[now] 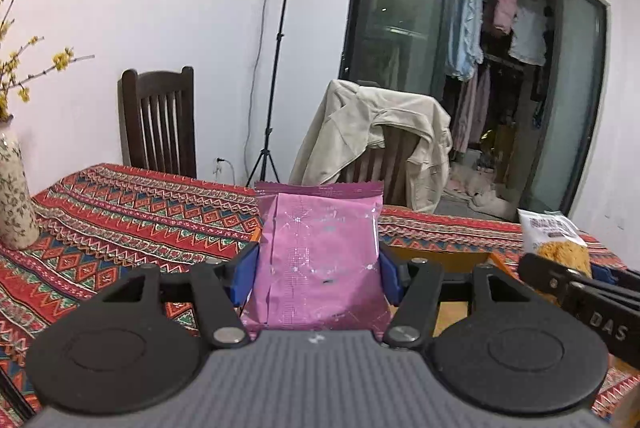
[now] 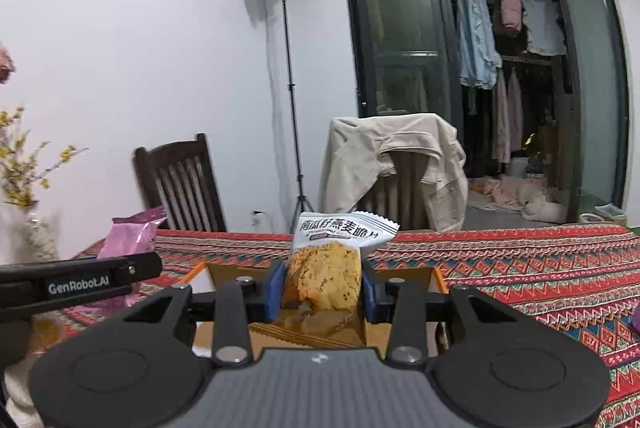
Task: Organize snacks
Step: 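Carry the pink bag and biscuit packet into the box and open both tools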
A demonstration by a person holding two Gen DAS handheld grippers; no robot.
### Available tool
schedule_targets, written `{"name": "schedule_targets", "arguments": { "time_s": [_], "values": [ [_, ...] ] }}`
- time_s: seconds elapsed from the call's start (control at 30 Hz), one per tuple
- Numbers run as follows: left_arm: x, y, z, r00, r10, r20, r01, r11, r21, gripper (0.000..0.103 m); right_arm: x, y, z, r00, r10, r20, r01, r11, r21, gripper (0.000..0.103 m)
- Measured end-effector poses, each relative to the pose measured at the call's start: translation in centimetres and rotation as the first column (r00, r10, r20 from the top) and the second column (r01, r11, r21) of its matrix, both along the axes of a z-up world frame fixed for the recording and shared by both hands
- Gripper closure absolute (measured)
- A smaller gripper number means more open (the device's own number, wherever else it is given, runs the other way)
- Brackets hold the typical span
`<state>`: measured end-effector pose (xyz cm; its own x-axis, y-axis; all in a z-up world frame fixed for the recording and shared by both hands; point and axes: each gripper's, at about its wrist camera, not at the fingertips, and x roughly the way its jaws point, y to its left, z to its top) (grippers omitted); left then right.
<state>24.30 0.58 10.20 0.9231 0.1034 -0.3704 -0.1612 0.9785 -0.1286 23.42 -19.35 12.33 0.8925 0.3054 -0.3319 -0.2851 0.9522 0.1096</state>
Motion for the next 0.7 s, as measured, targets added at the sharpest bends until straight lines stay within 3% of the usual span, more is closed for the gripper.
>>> {"name": "schedule_targets", "arguments": {
  "time_s": [0.23, 0.4, 0.5, 0.57, 0.63, 0.7],
  "values": [
    [2.3, 0.6, -3.4, 0.999, 0.010, -0.052, -0.009, 1.000, 0.030, 0.042, 2.6, -0.4, -3.3, 0.997, 0.027, -0.077, -0.025, 0.999, 0.023, 0.066],
    [2.9, 0.9, -4.3, 0.997, 0.017, -0.076, -0.014, 0.999, 0.035, 0.042, 3.2, -0.4, -4.0, 0.994, 0.035, -0.105, -0.033, 0.999, 0.026, 0.066],
    [2.6, 1.0, -4.4, 0.998, 0.014, -0.065, -0.012, 0.999, 0.033, 0.037, 3.2, -0.4, -4.3, 0.992, 0.045, -0.115, -0.042, 0.999, 0.023, 0.060],
    [2.3, 1.1, -4.2, 0.999, 0.022, -0.048, -0.020, 0.999, 0.032, 0.012, 3.2, -0.4, -4.3, 0.992, 0.042, -0.119, -0.040, 0.999, 0.022, 0.049],
    [1.9, 1.1, -4.1, 0.999, 0.045, -0.023, -0.044, 0.998, 0.037, 0.002, 3.1, -0.6, -4.4, 0.991, 0.037, -0.125, -0.033, 0.999, 0.034, 0.008],
    [1.7, 1.1, -3.8, 0.998, 0.062, -0.008, -0.061, 0.997, 0.043, 0.000, 3.0, -0.8, -4.4, 0.992, 0.034, -0.122, -0.029, 0.999, 0.041, 0.000]
  ]
}}
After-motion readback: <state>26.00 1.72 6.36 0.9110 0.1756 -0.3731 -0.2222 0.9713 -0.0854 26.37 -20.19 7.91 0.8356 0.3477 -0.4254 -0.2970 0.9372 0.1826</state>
